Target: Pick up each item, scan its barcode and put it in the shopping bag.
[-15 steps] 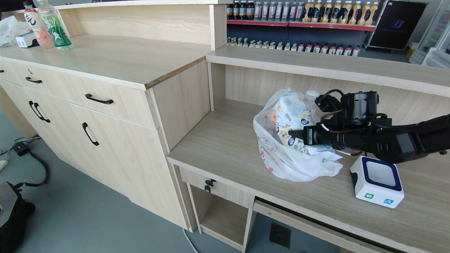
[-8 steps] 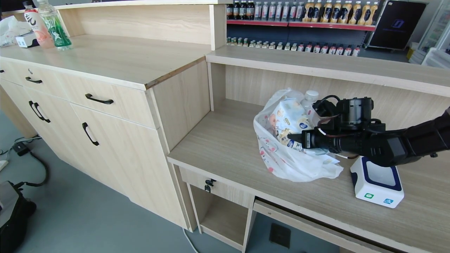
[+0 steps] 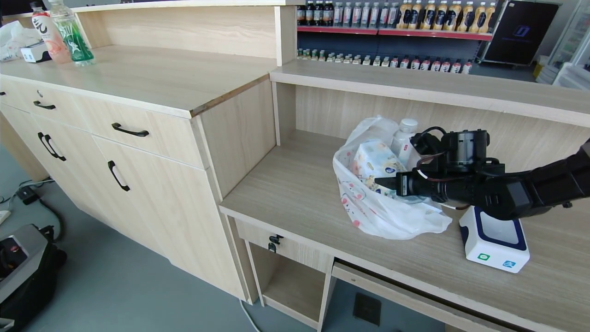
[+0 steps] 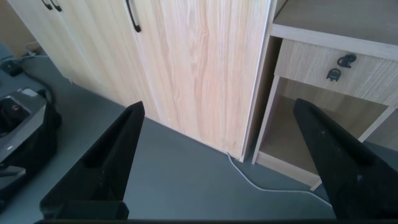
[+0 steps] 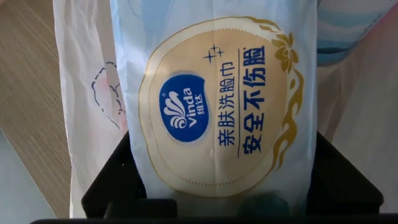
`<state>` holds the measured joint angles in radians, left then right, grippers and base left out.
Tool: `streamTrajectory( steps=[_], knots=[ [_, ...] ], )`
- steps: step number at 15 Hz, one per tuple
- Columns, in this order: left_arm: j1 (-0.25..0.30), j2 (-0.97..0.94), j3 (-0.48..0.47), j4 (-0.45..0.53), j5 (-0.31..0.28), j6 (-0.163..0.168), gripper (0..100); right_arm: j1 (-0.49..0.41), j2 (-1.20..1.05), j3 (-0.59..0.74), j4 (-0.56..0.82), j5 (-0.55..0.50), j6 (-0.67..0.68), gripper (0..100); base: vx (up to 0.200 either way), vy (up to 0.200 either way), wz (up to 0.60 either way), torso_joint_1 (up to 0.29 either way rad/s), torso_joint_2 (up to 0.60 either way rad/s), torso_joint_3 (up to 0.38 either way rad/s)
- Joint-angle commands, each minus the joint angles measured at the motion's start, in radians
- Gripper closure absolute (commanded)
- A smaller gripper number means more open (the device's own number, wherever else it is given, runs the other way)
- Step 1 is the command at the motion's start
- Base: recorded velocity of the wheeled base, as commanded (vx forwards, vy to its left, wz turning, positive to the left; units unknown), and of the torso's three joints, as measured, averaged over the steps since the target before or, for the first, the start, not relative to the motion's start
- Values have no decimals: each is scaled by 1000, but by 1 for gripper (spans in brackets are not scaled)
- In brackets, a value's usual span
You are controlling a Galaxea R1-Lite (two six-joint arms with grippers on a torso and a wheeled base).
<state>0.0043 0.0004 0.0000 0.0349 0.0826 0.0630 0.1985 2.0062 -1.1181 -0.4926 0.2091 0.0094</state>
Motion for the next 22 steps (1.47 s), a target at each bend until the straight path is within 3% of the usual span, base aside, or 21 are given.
streamTrajectory(
  steps=[1,6,11,16,18,21,22],
  knots=[
    [0,0,0,0,0,0,0,1,-1,-3,2,1,0,0,0,0,0,0,0,0],
    [0,0,0,0,0,0,0,19,-53,-17,-20,33,-11,0,0,0,0,0,0,0],
    [0,0,0,0,0,0,0,16,-394,21,83,84,-241,0,0,0,0,0,0,0],
    [0,0,0,0,0,0,0,-79,-575,-43,212,88,-473,0,0,0,-240,1,0,1],
    [0,1,0,0,0,0,0,-91,-583,-287,422,79,-482,0,0,0,-600,-5,2,7],
    [0,0,0,0,0,0,0,-87,-581,-710,898,-28,-477,0,0,0,-600,7,2,4],
    [0,0,0,0,0,0,0,-88,-595,-764,996,-48,-471,0,0,0,-600,2,-2,7]
  ],
)
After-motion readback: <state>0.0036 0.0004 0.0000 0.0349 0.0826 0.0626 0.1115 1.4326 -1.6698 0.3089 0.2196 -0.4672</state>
